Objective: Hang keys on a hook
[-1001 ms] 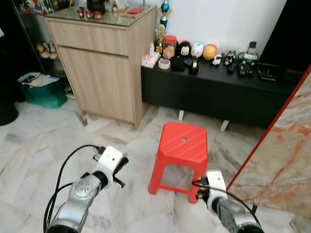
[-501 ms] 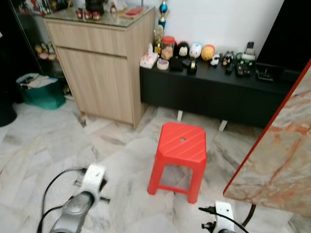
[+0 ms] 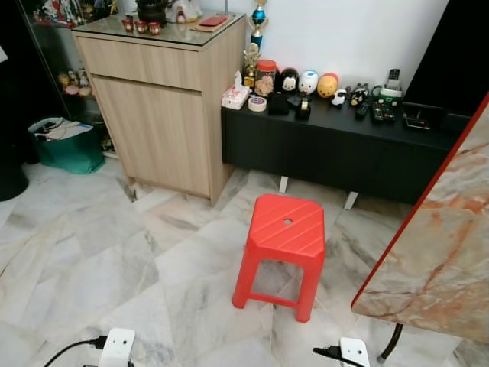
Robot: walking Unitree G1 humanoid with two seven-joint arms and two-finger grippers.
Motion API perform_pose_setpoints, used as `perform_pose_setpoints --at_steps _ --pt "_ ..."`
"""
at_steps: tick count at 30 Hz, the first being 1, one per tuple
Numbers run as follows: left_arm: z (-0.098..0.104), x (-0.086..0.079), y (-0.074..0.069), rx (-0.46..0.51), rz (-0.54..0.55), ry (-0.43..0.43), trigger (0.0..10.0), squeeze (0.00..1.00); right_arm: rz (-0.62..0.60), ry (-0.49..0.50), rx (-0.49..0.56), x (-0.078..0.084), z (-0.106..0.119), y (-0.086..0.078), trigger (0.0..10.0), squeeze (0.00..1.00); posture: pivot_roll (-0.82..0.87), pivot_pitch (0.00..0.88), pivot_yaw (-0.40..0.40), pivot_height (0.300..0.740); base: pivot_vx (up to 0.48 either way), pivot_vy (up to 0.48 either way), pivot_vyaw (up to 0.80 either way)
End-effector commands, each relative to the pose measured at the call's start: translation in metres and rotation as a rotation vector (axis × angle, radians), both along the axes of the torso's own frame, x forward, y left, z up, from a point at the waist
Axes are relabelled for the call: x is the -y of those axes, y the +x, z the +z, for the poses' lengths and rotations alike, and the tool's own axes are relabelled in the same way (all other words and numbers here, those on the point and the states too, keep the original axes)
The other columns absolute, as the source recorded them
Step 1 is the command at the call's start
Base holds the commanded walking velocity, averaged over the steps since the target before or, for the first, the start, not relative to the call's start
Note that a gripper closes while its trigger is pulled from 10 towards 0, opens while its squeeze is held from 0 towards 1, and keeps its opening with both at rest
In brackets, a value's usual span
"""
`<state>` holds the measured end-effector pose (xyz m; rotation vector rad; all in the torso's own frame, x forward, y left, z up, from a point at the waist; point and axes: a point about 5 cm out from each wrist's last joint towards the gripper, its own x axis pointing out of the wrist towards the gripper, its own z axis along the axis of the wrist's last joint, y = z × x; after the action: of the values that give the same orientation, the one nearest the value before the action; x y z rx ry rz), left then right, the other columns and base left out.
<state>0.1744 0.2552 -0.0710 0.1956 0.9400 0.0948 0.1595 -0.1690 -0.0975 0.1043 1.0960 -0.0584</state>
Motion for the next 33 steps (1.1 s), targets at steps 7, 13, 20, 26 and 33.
perform_pose_setpoints --at_steps 7,13,20,26,33 --pt "-0.0022 0.0108 0.0033 0.004 -0.020 -0.013 10.0 0.00 0.009 -0.023 -0.014 0.0043 -0.0011 -0.0035 10.0 0.00 0.04 0.000 -0.051 0.740 0.000 -0.409 -0.30" --pt "-0.0022 0.0109 0.0037 0.005 -0.020 -0.012 10.0 0.00 0.006 -0.032 -0.031 0.0052 -0.0030 -0.0083 10.0 0.00 0.04 0.000 -0.050 0.740 0.000 -0.412 -0.68" --pt "-0.0027 0.0109 0.0031 -0.001 -0.023 -0.009 10.0 0.00 -0.008 -0.032 -0.022 0.0043 -0.0030 -0.0083 10.0 0.00 0.04 0.000 -0.043 0.740 0.000 -0.419 -0.09" --pt "-0.0033 0.0127 0.0033 -0.016 -0.059 0.000 10.0 0.00 -0.028 -0.020 -0.008 0.0008 -0.0022 -0.0057 10.0 0.00 0.03 0.000 -0.030 0.740 0.000 -0.428 0.00" --pt "-0.0049 0.0125 0.0001 -0.029 -0.060 0.002 10.0 0.00 -0.041 -0.015 -0.013 -0.0013 -0.0035 -0.0086 10.0 0.00 0.02 0.000 -0.015 0.740 0.000 -0.436 0.00"
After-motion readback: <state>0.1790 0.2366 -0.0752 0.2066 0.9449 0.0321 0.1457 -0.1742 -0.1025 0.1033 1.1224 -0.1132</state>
